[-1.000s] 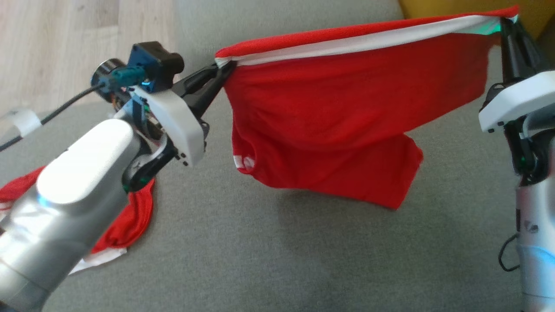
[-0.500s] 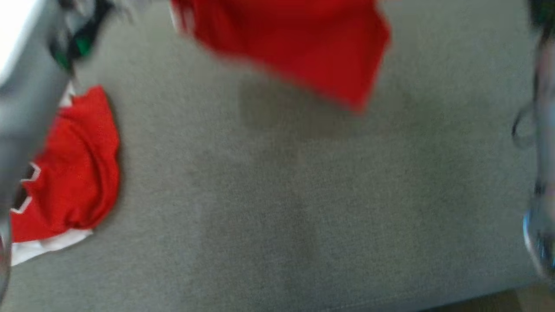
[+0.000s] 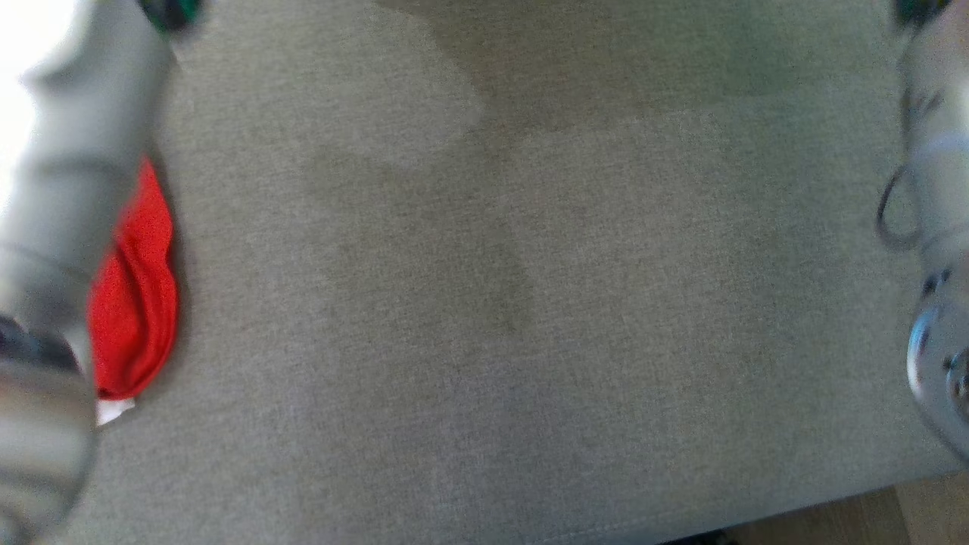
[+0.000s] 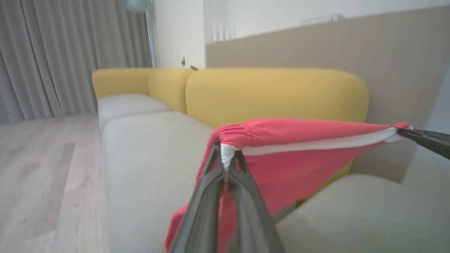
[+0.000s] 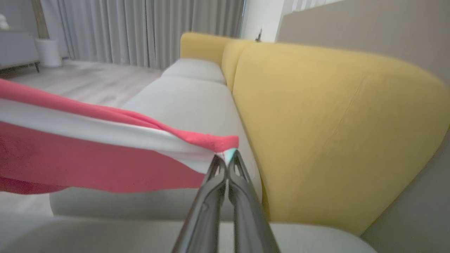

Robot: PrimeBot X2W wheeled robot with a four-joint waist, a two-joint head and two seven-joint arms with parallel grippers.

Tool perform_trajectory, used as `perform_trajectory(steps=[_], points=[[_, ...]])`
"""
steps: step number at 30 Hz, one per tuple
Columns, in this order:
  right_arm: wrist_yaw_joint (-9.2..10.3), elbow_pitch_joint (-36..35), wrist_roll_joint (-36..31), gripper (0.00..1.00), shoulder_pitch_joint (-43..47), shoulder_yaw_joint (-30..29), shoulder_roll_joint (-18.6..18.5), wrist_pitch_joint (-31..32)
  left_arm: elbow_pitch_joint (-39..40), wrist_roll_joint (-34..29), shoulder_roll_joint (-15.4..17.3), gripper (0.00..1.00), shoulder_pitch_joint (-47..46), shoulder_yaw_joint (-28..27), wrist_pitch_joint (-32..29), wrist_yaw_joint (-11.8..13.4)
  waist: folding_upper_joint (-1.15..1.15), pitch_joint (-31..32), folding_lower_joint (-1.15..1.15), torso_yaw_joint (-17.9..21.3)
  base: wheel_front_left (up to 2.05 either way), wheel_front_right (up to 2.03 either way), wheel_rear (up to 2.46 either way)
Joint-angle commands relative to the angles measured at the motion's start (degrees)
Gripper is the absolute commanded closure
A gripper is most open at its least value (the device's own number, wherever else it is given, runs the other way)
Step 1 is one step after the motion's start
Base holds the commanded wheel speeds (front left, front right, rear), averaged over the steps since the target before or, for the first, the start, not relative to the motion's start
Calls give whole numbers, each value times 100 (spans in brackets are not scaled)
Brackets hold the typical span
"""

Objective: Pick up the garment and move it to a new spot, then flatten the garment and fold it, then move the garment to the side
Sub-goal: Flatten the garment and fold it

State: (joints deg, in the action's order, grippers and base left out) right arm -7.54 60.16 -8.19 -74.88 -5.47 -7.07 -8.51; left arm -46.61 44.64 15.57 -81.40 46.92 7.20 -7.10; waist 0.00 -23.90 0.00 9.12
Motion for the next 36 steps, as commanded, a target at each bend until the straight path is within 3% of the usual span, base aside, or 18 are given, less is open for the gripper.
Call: perform_trajectory(steps=[1, 5, 11, 15, 21, 27, 31, 36], points=[[5, 52, -26, 100, 137, 83, -69, 75, 73, 50, 174, 100, 182, 52, -9, -12, 0, 67, 0, -30, 0, 0, 0], [5, 823, 60, 100, 603, 352, -339, 546, 449, 307, 256, 100, 1163, 762, -146, -34, 0, 284, 0, -92, 0, 0, 0], [5, 1278, 431, 100, 1170, 908, -679, 1262, 1263, 697, 745, 100, 2288, 1750, -248, -37, 0, 774, 0, -95, 0, 0, 0], [5, 1334, 865, 100, 1547, 1342, -783, 1702, 1617, 786, 958, 100, 2807, 2121, -215, -37, 0, 1142, 0, -64, 0, 0, 0], [5, 1292, 1540, 100, 2085, 1940, -934, 2129, 1947, 782, 960, 100, 3404, 2310, -151, 80, 0, 1523, 0, -64, 0, 0, 0], [5, 560, 2570, 100, 2974, 2608, -1355, 2656, 2361, 761, 897, 100, 4099, 2432, -105, 449, 0, 1921, 0, -38, 0, 0, 0], [5, -470, 3355, 100, 3655, 2903, -1967, 3061, 2651, 796, 831, 100, 4488, 2465, -71, 725, 0, 2098, 0, -42, 0, 0, 0], [5, -1977, 3956, 100, 4196, 2642, -2697, 3181, 2930, 841, 797, 100, 4635, 2331, 59, 1101, 0, 2071, 0, -101, 0, 0, 0]])
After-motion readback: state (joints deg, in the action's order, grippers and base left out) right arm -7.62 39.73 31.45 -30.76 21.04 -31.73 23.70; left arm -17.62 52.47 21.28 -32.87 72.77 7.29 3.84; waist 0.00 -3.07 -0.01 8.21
